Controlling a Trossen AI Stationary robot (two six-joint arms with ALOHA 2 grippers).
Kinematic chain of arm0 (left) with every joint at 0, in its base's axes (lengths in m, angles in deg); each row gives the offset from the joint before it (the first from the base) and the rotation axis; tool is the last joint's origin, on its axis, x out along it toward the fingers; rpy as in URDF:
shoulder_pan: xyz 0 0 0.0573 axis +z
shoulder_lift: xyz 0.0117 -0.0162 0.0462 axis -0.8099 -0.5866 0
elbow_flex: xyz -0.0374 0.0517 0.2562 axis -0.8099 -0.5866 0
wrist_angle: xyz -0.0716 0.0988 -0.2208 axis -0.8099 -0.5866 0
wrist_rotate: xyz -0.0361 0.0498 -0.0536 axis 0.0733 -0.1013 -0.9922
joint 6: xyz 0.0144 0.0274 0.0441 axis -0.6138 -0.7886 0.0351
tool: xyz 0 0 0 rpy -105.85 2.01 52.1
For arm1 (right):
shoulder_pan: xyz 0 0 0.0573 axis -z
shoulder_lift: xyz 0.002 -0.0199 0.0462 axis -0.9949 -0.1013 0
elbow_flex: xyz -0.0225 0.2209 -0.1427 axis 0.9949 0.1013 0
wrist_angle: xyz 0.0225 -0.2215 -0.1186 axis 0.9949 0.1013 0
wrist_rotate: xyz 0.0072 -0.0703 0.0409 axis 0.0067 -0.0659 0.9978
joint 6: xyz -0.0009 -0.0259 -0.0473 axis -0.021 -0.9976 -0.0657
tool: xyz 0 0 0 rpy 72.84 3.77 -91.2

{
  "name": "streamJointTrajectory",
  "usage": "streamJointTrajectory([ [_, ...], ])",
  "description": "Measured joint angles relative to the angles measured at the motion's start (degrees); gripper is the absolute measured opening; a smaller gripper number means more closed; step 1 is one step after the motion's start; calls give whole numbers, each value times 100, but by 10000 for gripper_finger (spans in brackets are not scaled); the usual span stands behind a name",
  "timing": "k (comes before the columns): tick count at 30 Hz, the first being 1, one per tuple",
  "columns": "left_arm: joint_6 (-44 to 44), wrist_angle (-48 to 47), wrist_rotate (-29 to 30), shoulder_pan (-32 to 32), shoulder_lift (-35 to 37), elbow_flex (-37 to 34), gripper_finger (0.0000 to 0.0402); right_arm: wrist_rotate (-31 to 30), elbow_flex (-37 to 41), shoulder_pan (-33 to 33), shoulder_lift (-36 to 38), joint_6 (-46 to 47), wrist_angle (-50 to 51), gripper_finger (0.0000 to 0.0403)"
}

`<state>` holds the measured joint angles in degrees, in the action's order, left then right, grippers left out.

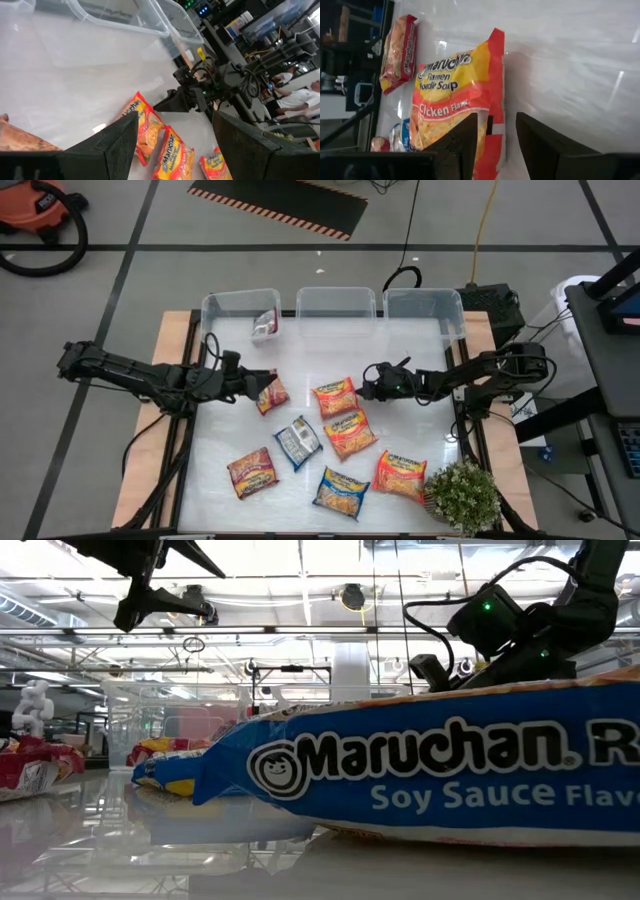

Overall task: Sort Maruchan noodles
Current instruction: Put the top orange noodle pack into the right transparent bin

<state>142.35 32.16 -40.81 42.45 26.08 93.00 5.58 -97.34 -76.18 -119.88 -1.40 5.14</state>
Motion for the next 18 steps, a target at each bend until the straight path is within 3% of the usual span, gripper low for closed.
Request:
streamJointTrajectory([
  [7, -164, -74, 79, 26, 0, 0, 259, -83, -74, -76, -154, 107, -249, 128],
  [18, -109, -138, 70, 122, 0, 2, 259, 145, -669, -326, -1156, 35, -702, 123],
])
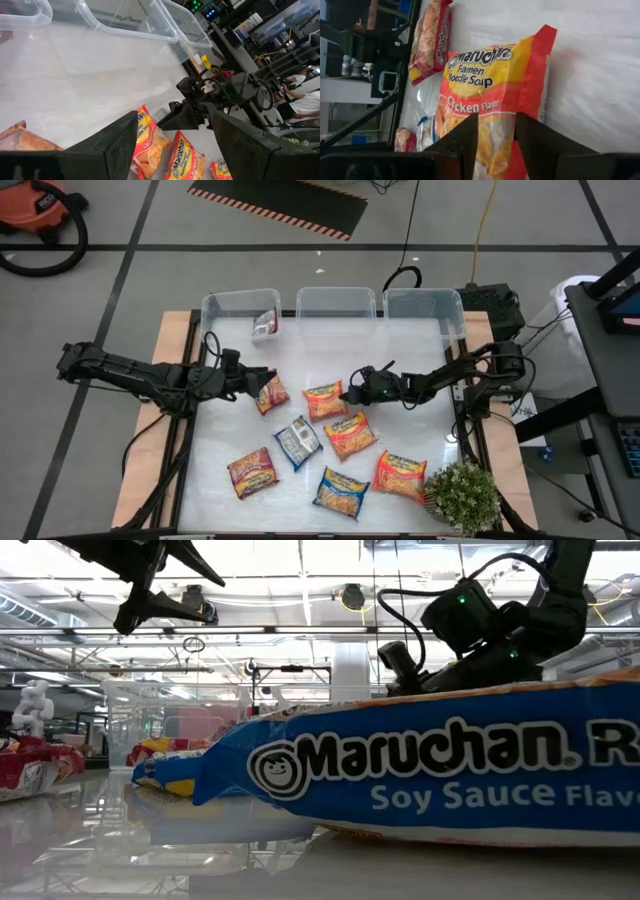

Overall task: Sort Maruchan noodles
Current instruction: Put the top orange noodle pack into the right transparent bin

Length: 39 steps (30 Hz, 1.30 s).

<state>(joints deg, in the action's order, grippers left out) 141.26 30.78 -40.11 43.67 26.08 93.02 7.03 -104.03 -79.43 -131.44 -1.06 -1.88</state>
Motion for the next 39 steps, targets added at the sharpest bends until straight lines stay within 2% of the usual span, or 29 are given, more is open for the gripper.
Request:
streamJointTrajectory([
  [3, 13, 0, -43, -50, 0, 0, 259, 0, 2, 0, -61, 29, 11, 100],
  [8, -106, -35, -52, -114, 0, 0, 259, 2, 9, 0, -74, -72, 47, 22],
  [10, -203, -42, -52, -133, 0, 0, 259, 4, 9, 0, -74, -74, 45, 6],
  [18, -341, -81, -54, -133, 0, 2, 259, -6, 26, 0, 62, 63, -633, 1],
  [24, -454, -218, -67, -131, 0, 7, 259, 4, 31, 0, 436, 419, 52, 2],
  [27, -458, -372, -100, -129, 0, 7, 259, 4, -85, -37, 539, 682, 468, 6],
  [29, -439, -471, -229, -129, 0, 7, 259, 27, -462, -43, 669, 685, 1057, 18],
  [33, -409, -578, -407, -129, 0, 7, 259, 131, -1633, -23, 743, 266, 3422, 60],
  [35, -433, -602, -431, -129, 0, 7, 259, 133, -2079, 44, 631, 23, 4251, 86],
  [39, -503, -652, -458, -129, 0, 7, 259, 152, -2245, 225, 498, -41, 4555, 137],
])
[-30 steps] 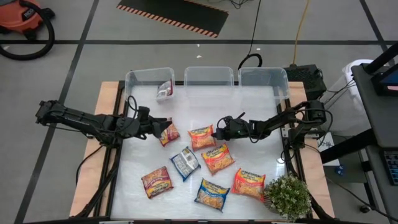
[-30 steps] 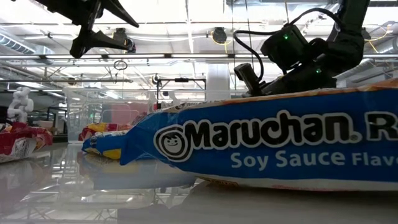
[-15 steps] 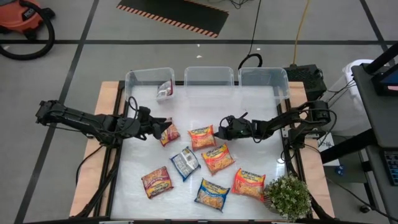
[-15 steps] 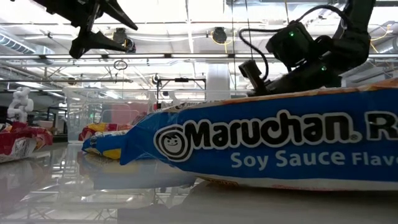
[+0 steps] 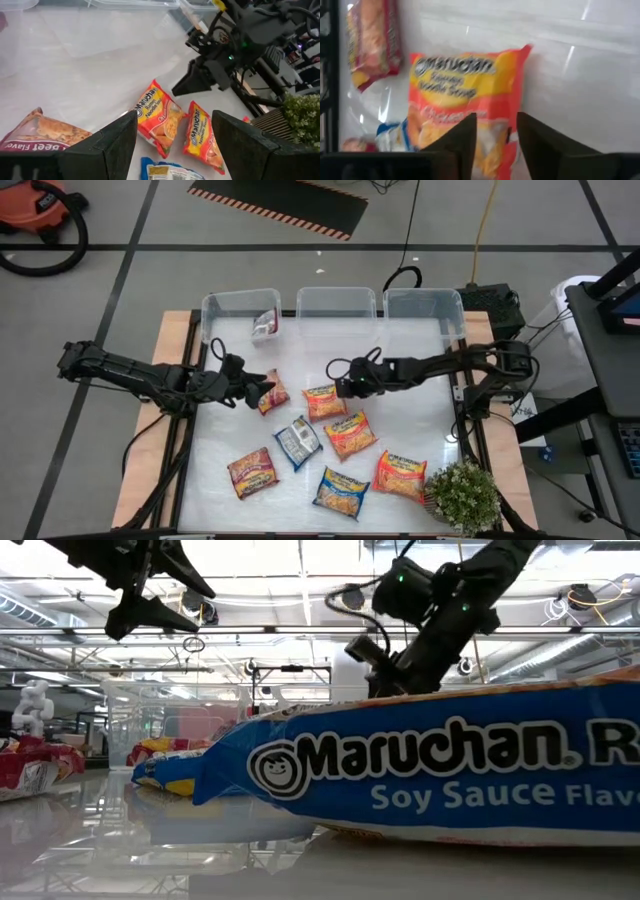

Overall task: Sort Maruchan noodles
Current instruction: Put the top orange noodle pack into the right transparent bin

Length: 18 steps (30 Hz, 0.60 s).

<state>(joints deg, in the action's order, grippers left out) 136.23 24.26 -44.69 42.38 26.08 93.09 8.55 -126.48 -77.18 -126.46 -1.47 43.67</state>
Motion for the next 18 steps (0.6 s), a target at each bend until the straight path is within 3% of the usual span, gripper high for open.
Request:
streamJointTrajectory([
  [5, 2, -159, -49, 0, 0, 0, 259, 6, 146, 163, -200, 53, -403, 176],
  [10, 7, -242, -161, 0, 0, 0, 259, 268, 372, 211, -566, 216, -1261, 182],
  [14, 17, -244, -220, 0, 0, 0, 259, 292, 453, 192, -685, 69, -1510, 167],
  [18, 15, -285, -243, 0, 0, 0, 259, 280, 641, 192, -713, -35, -1874, 126],
])
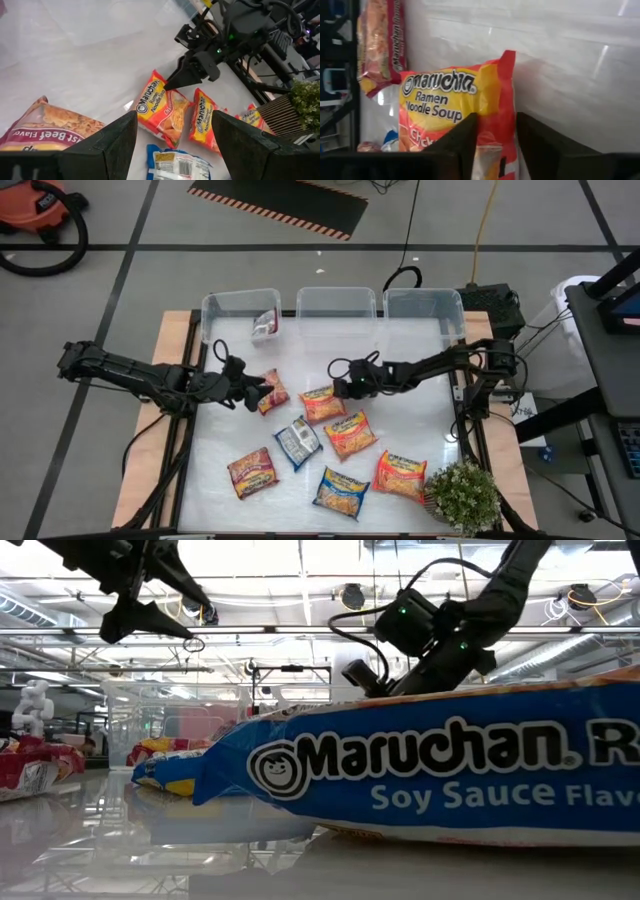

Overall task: Sort Maruchan noodles
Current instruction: Put the top orange noodle pack into the right transparent bin

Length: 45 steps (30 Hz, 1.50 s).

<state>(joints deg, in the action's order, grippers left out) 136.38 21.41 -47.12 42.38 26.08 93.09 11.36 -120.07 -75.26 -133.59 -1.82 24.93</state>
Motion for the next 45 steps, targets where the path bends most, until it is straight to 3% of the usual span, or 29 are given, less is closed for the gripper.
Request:
streamJointTrajectory([
  [6, -7, -161, -65, 0, 2, 0, 259, 7, 334, -2, -2, 72, -781, 22],
  [8, -9, -187, -87, 0, 0, 0, 259, -5, 425, -2, -12, 137, -1075, 8],
  [14, -7, -192, -87, 0, 0, 0, 259, 17, 456, -2, 137, 159, -1687, 1],
  [22, -8, -215, -83, -2, 0, 0, 259, -58, 446, -5, 966, 71, -1978, 0],
  [34, -264, -205, -62, 14, 2, 0, 259, -1191, 435, -188, 2671, -394, -1915, 0],
  [45, -623, -54, -61, 170, 1, -4, 259, -2146, 211, -214, 4289, -951, -565, 0],
])
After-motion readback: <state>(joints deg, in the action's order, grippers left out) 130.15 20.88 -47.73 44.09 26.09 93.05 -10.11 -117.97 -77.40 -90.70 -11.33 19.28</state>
